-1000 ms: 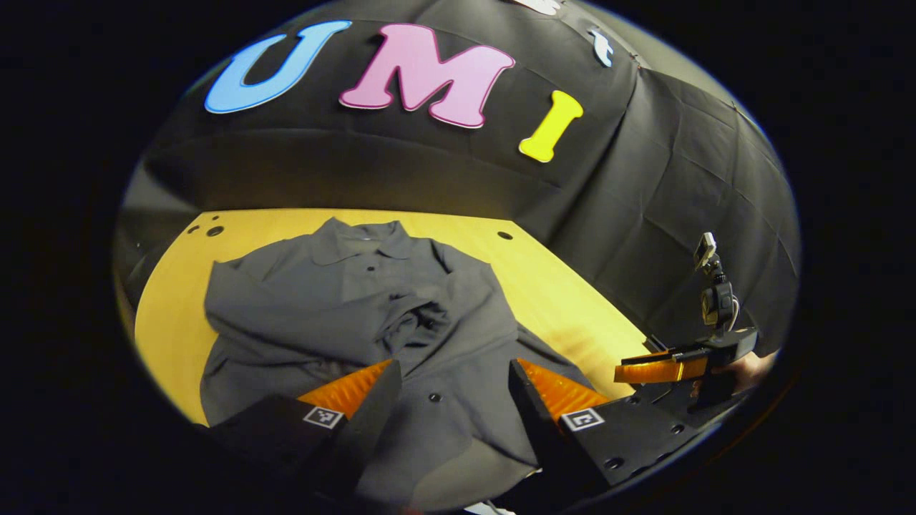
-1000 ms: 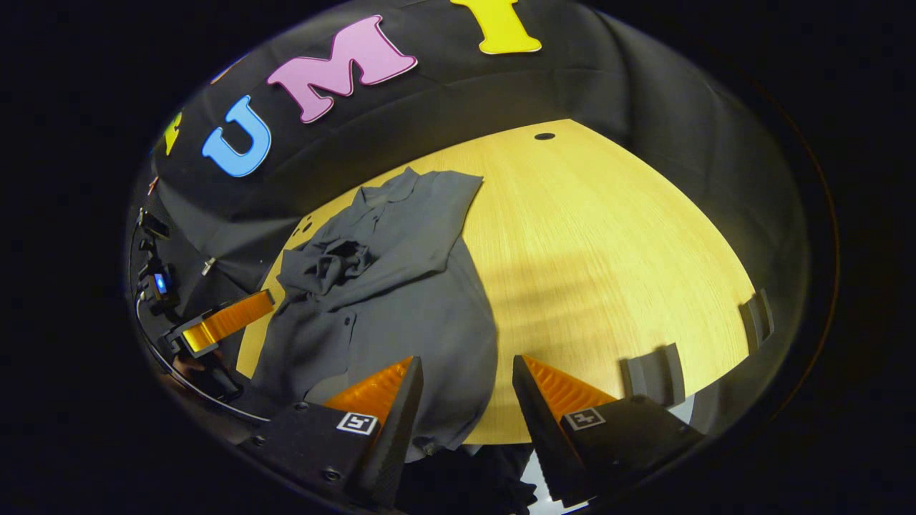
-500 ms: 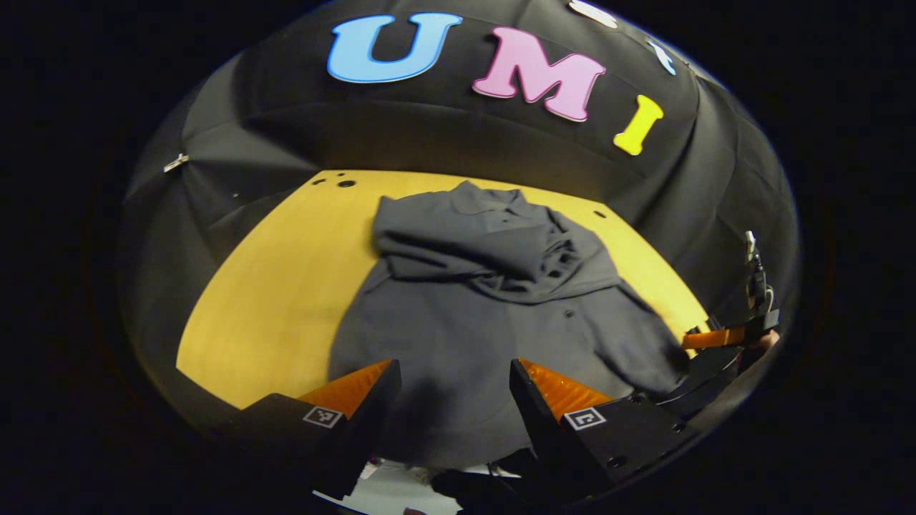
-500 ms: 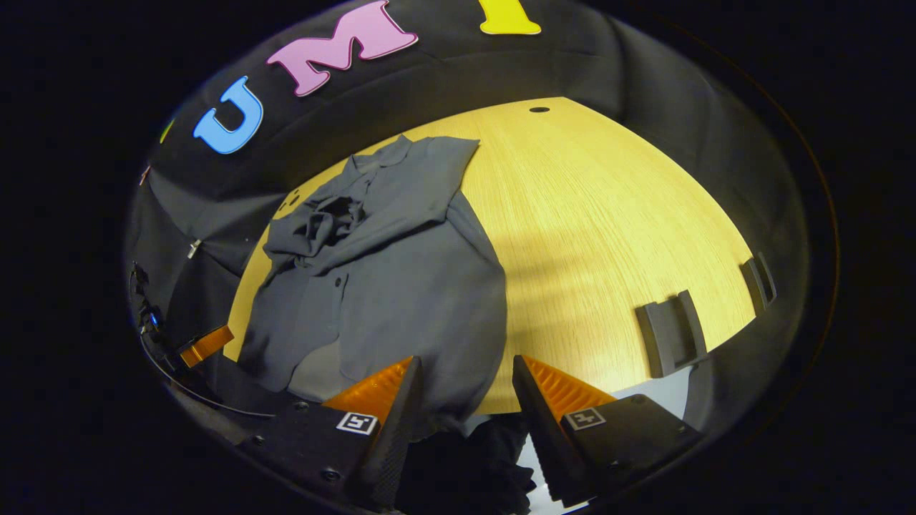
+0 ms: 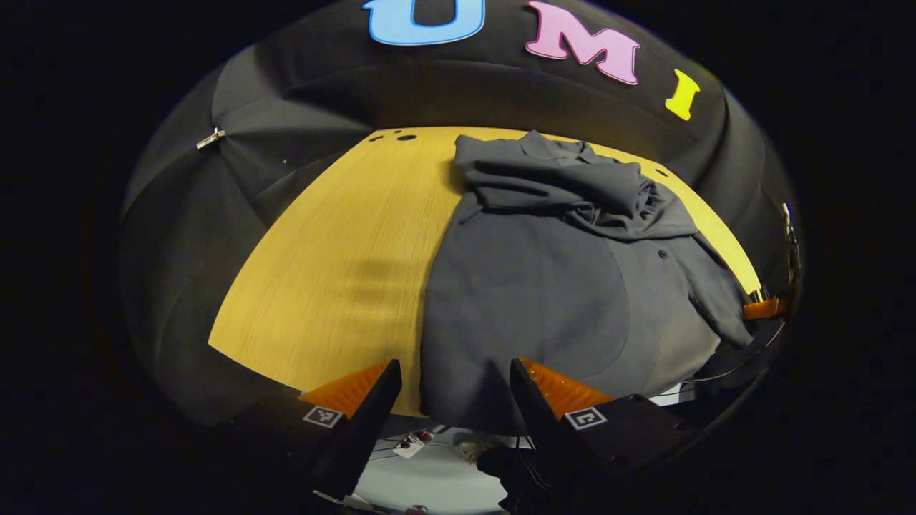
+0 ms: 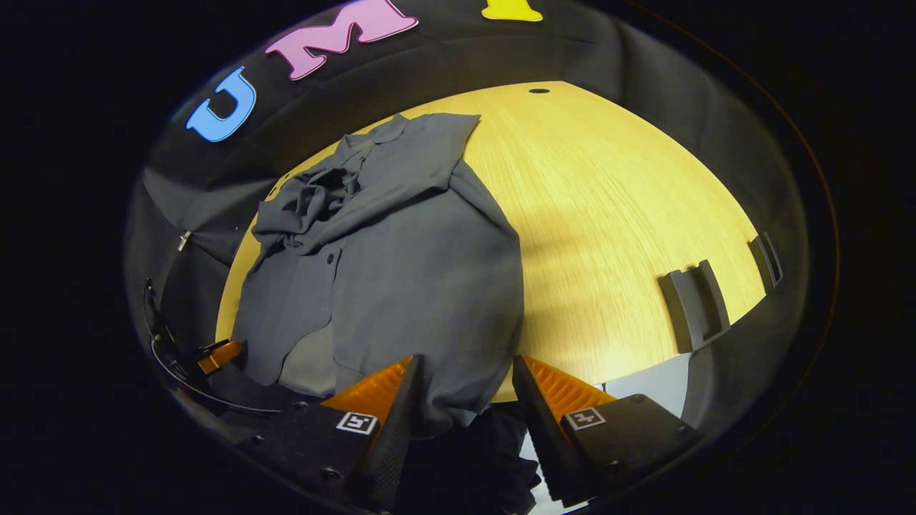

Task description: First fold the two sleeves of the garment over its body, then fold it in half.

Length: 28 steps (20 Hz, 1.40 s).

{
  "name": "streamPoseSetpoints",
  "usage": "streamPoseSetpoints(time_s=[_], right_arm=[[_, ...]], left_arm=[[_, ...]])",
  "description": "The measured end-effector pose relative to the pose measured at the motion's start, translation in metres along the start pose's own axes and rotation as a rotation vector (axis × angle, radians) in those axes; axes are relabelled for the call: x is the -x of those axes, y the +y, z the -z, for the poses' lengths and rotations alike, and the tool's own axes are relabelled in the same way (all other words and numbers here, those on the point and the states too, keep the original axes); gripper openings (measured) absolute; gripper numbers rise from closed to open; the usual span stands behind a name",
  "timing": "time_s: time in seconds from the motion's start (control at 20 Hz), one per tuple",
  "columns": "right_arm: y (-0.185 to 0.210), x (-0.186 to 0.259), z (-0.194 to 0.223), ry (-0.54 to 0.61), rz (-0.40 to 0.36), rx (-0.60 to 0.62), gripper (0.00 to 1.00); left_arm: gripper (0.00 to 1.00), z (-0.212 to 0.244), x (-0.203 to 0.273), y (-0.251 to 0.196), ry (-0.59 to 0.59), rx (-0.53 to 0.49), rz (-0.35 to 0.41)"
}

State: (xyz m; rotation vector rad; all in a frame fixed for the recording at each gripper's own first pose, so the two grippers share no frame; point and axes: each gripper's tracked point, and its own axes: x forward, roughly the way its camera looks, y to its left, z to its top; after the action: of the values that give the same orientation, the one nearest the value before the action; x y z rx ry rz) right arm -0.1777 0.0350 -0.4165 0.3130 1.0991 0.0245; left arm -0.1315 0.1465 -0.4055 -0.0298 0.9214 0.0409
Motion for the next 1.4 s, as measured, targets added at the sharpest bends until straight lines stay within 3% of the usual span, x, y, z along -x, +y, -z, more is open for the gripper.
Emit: streamPoseSetpoints(time_s=[0.35,0.55,0.65,0.75,0.8,0.85,0.9,0.95,1.0,1.05,1.2,1.4], right_arm=[[0.004,-0.014,0.003,0.023,0.033,0.038,0.79],[0.001,-0.016,0.005,0.023,0.076,0.112,0.75],[0.001,-0.017,0.007,0.016,0.104,0.162,0.75],[-0.001,-0.02,0.009,0.025,0.141,0.265,0.74],[0.007,-0.024,0.009,0.022,0.109,0.297,0.58],[0.017,-0.024,0.01,0.027,0.084,0.314,0.51],[0.021,-0.027,0.012,0.043,0.063,0.313,0.22],[0.024,-0.026,0.009,0.049,0.042,0.311,0.1],[0.024,-0.029,0.009,0.071,0.032,0.303,0.13],[0.023,-0.026,0.008,0.075,0.023,0.294,0.08],[0.026,-0.021,0.002,0.042,0.005,0.254,0.08],[0.034,0.002,-0.031,-0.074,-0.028,0.206,0.08]], left_arm=[[0.96,0.002,-0.016,-0.006,0.053,-0.056,-0.005],[1.0,0.002,-0.018,-0.008,0.045,-0.054,-0.011],[0.96,0.001,-0.016,-0.012,0.028,-0.081,0.008],[0.86,0.0,-0.018,-0.018,0.028,-0.105,0.034],[0.82,0.0,-0.019,-0.023,0.036,-0.118,0.048],[0.66,-0.001,-0.021,-0.032,0.037,-0.136,0.071],[0.49,-0.003,-0.022,-0.037,0.035,-0.161,0.072],[0.33,-0.006,-0.025,-0.038,0.027,-0.187,0.062],[0.17,-0.01,-0.026,-0.04,0.017,-0.213,0.056],[0.11,-0.011,-0.027,-0.042,0.018,-0.234,0.044],[0.07,-0.012,-0.024,-0.044,0.059,-0.223,0.048],[0.06,-0.043,-0.006,-0.046,-0.004,-0.136,0.079]])
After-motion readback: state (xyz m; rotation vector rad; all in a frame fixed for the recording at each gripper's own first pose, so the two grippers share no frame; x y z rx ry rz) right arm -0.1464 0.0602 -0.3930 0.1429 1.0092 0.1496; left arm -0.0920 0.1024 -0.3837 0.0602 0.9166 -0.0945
